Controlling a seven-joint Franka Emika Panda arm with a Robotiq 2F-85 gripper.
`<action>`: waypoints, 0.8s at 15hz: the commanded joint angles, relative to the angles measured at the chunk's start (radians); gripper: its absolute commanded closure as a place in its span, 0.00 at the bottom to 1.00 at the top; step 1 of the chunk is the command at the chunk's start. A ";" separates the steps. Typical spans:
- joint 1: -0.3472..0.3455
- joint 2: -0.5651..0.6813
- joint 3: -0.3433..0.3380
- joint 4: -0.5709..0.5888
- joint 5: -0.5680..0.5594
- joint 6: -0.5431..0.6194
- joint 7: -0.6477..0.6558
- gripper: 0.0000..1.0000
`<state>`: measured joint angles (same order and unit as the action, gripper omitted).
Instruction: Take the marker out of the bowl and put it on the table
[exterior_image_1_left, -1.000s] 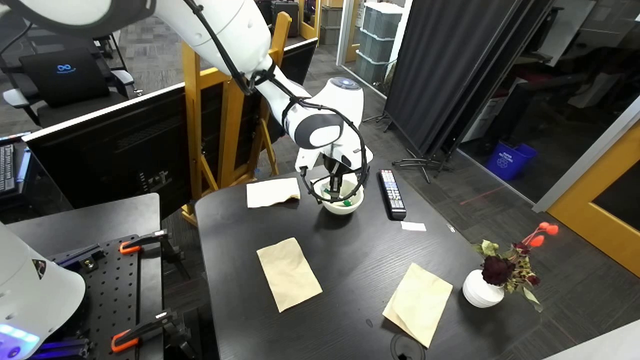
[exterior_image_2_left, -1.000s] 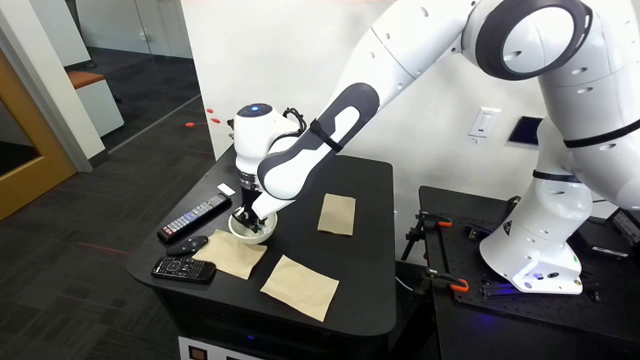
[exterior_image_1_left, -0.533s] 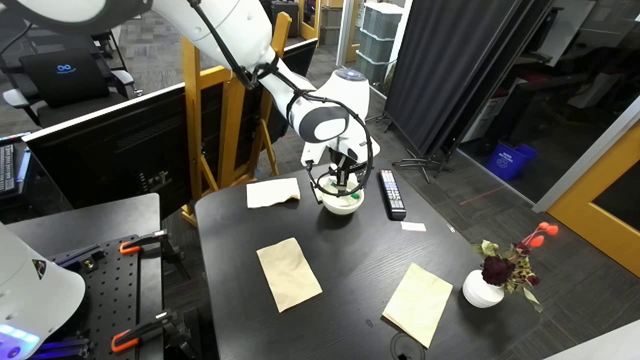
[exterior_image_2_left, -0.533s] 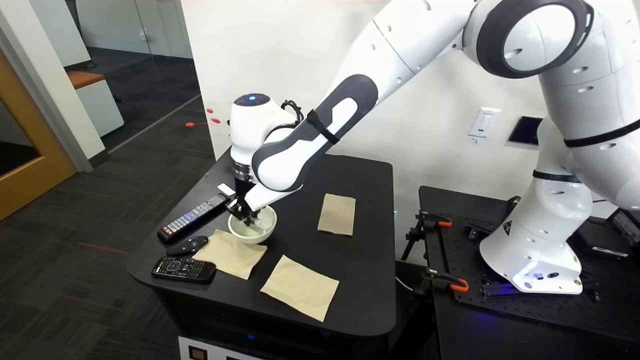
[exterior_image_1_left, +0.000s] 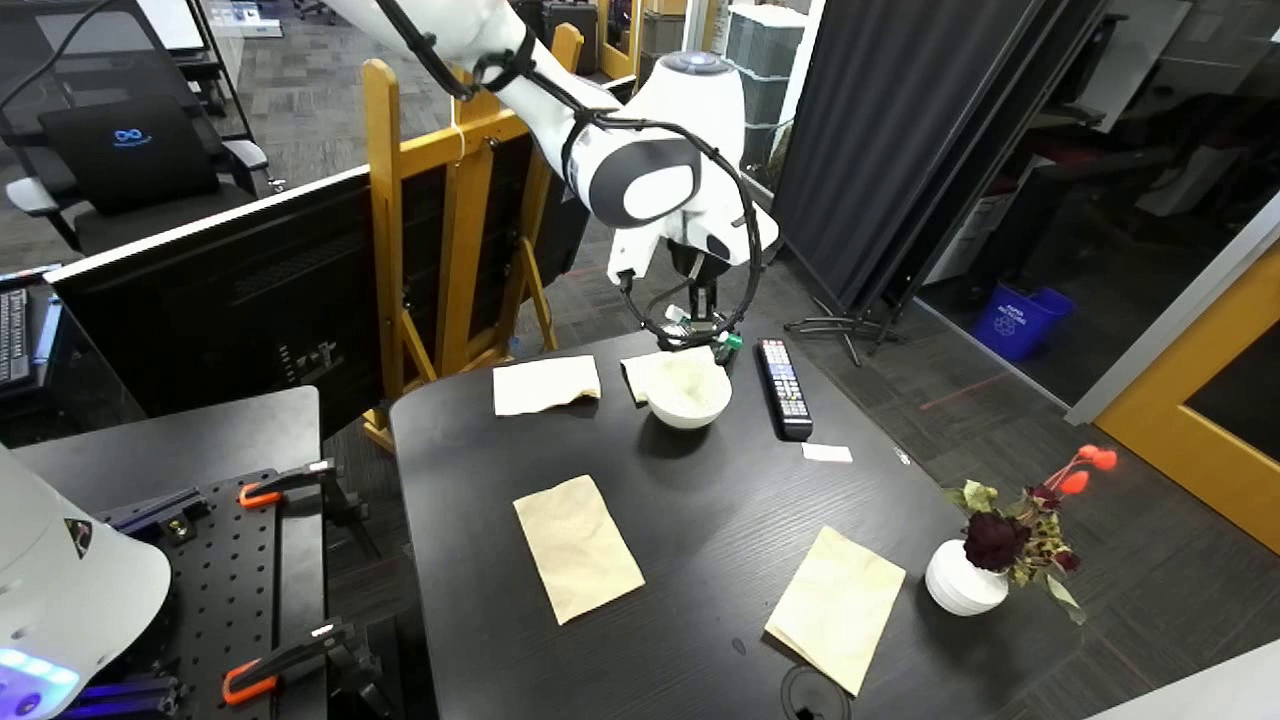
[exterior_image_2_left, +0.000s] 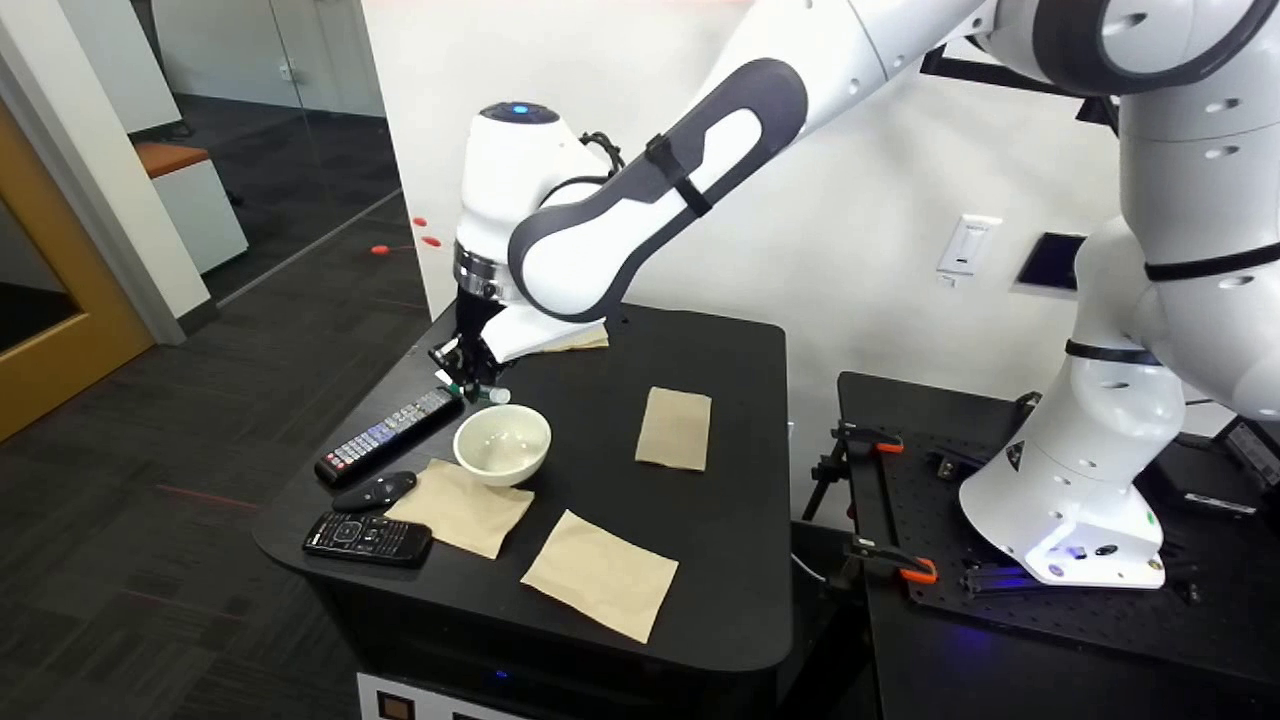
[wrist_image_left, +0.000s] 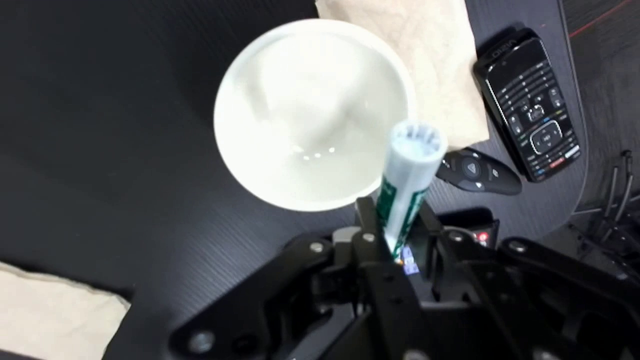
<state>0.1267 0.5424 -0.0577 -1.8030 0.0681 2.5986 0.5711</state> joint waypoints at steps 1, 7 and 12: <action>0.017 -0.143 -0.058 -0.142 -0.044 0.073 -0.004 0.95; 0.003 -0.165 -0.180 -0.229 -0.198 0.200 -0.010 0.95; 0.020 -0.069 -0.264 -0.287 -0.294 0.372 -0.049 0.95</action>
<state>0.1275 0.4286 -0.2803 -2.0560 -0.1947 2.8727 0.5513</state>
